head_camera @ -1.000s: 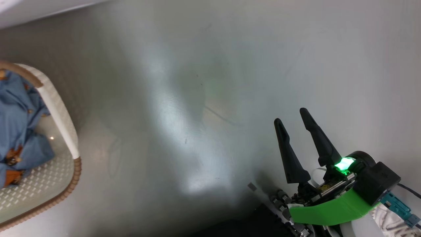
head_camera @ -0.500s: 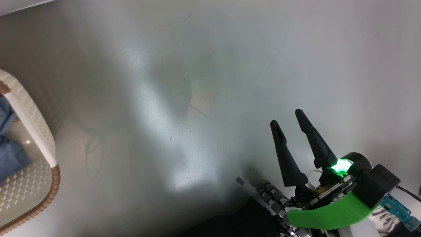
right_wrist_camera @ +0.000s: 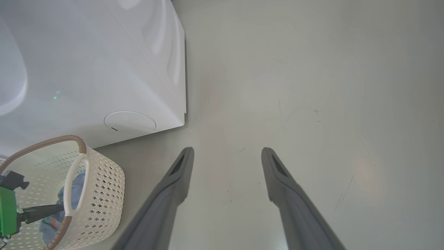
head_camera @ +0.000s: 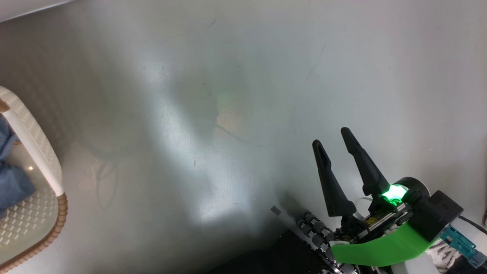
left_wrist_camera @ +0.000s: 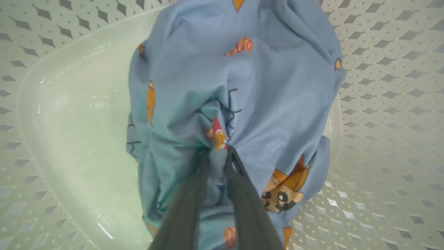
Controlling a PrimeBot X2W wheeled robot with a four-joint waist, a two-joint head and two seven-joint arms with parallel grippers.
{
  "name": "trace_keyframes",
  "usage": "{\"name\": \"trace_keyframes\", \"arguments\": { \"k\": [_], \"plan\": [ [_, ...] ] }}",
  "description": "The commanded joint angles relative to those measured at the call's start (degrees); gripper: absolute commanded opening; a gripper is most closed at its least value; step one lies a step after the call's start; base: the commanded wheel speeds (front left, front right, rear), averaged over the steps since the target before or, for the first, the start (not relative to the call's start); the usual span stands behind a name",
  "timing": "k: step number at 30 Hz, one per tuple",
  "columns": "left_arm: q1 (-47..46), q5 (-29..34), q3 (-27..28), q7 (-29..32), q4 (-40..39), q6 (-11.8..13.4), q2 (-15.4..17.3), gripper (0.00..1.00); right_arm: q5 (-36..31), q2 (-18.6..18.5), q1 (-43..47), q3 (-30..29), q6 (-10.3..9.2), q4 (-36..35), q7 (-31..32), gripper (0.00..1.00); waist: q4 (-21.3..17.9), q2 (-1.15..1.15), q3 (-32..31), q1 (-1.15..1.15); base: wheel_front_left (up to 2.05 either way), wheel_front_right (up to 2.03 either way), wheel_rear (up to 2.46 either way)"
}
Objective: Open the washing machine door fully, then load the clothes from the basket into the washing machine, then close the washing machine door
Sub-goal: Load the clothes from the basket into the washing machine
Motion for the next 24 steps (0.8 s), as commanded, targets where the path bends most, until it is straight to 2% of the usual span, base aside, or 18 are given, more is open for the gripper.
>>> {"name": "trace_keyframes", "arguments": {
  "k": [1,5,8,14,24],
  "plan": [
    [-0.7,-0.7,0.8,-0.5,0.9,-0.2,2.4,0.00,0.5,-0.5,3.3,0.9,0.35,-1.1,-0.3,1.00,0.1,0.00,0.0,0.00,0.00,0.00,0.00],
    [-2.2,-1.1,0.5,-0.9,2.0,-0.2,2.1,0.00,0.6,-0.5,2.5,0.4,0.35,-1.1,-0.3,1.00,0.5,0.00,-0.3,0.00,0.00,0.00,0.00],
    [-3.2,0.1,2.5,-1.0,2.1,-0.2,1.5,0.00,0.5,-0.5,1.8,-0.1,0.35,-0.9,-0.3,1.00,1.1,0.00,-1.2,0.00,0.00,0.00,0.00],
    [-1.7,5.2,9.6,-1.0,0.5,-0.2,-2.4,0.00,-0.3,-0.5,0.4,-1.9,0.35,0.0,-0.3,1.00,3.6,0.00,-5.0,0.00,0.00,0.00,0.00],
    [5.8,14.6,23.8,-1.1,-5.7,-0.2,-10.5,0.00,-2.7,-0.5,-0.7,-4.6,0.35,2.5,-0.3,1.00,7.3,0.00,-13.5,0.00,0.00,0.00,0.00]
  ]
}}
